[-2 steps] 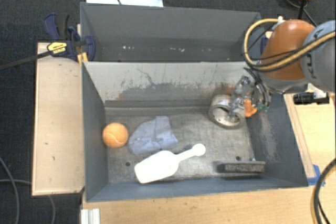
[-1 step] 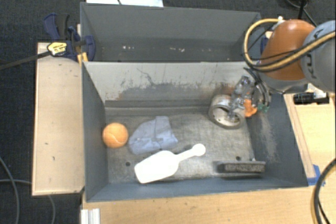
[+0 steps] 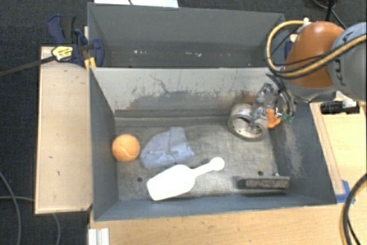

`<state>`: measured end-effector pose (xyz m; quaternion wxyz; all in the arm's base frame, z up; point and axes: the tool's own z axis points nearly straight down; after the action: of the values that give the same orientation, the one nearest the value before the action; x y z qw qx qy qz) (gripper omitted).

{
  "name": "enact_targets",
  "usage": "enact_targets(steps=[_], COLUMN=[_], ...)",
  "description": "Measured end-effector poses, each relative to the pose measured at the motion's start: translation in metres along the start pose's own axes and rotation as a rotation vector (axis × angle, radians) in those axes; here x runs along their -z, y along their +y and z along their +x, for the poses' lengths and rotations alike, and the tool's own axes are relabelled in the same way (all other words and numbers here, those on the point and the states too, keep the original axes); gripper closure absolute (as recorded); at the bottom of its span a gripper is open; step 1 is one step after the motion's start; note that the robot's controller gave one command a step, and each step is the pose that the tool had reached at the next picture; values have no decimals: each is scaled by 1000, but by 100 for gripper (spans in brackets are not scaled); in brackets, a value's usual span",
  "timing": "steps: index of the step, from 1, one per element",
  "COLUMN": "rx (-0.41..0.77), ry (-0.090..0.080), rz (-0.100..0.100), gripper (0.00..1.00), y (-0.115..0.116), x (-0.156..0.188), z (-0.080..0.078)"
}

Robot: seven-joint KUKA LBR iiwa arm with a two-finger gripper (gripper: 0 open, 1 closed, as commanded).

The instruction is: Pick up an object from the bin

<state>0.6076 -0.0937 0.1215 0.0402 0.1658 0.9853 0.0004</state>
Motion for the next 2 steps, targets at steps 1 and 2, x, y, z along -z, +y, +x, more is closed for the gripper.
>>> enact_targets(steps=[1, 2], rx=[1, 1], ry=[0, 0], rz=[0, 0], gripper=[100, 100], y=[0, 0], x=[0, 0], z=[0, 0])
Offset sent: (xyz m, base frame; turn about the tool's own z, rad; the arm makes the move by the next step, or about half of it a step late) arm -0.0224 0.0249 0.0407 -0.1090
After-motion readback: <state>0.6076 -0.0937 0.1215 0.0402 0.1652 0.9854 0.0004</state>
